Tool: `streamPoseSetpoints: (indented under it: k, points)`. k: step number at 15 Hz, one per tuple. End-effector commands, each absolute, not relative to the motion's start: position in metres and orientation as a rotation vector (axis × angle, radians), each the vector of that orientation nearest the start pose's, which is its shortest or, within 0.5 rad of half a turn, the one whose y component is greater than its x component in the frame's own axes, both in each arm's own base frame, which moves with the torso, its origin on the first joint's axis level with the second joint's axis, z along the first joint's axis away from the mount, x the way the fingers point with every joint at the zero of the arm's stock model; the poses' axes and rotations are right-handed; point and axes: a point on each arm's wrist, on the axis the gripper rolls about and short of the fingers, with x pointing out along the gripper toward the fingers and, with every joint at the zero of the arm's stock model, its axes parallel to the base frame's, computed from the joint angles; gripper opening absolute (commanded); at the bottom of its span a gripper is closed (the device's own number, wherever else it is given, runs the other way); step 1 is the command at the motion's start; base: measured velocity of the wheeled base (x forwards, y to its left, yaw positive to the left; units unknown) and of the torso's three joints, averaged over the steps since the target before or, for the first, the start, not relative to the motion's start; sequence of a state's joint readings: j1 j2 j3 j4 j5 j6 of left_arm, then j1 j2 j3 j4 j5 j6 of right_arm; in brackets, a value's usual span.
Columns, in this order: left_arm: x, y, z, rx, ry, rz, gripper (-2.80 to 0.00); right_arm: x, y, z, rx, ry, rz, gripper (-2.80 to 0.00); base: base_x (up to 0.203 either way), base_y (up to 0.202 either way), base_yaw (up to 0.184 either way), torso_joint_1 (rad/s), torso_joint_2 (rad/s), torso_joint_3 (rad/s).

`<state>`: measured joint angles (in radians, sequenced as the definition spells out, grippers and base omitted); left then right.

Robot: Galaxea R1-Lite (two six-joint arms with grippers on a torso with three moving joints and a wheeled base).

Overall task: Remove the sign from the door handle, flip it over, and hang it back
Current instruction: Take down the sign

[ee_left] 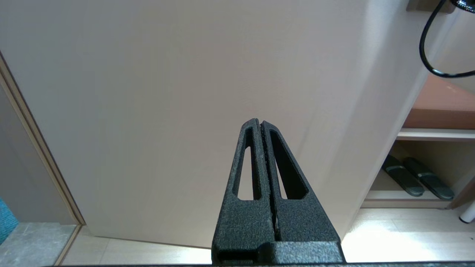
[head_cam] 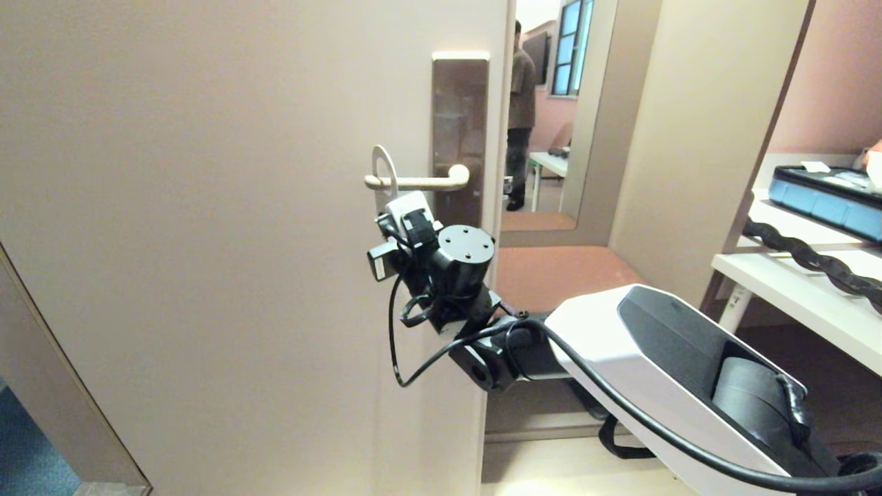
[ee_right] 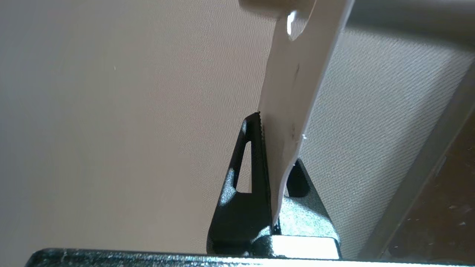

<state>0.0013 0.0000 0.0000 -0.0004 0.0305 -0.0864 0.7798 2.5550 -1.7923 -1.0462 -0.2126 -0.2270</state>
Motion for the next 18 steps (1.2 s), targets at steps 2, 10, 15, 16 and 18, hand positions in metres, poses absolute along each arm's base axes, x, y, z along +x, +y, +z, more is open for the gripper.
streamPoseSetpoints:
  k: [2, 10, 15, 16, 18]
  points:
    - [-0.023, 0.001, 0.076, -0.087, 0.000, 0.032, -2.80, 0.377, 0.369, 0.123, -0.085, -0.314, 0.534, -2.80, 0.000, 0.000, 0.000, 0.000, 0.00, 0.000]
    - [-0.023, 0.001, 0.076, -0.087, 0.000, 0.032, -2.80, 0.381, 0.378, 0.124, -0.063, -0.351, 0.535, -2.80, 0.000, 0.000, 0.000, 0.000, 0.00, 0.000]
    - [-0.023, 0.001, 0.076, -0.087, 0.000, 0.032, -2.80, 0.381, 0.379, 0.120, -0.067, -0.344, 0.538, -2.80, 0.000, 0.000, 0.000, 0.000, 0.00, 0.000]
    - [-0.023, 0.001, 0.076, -0.087, 0.000, 0.032, -2.80, 0.381, 0.379, 0.119, -0.067, -0.343, 0.539, -2.80, 0.000, 0.000, 0.000, 0.000, 0.00, 0.000]
    - [-0.023, 0.001, 0.076, -0.087, 0.000, 0.032, -2.80, 0.380, 0.380, 0.118, -0.068, -0.340, 0.542, -2.80, 0.000, 0.000, 0.000, 0.000, 0.00, 0.000]
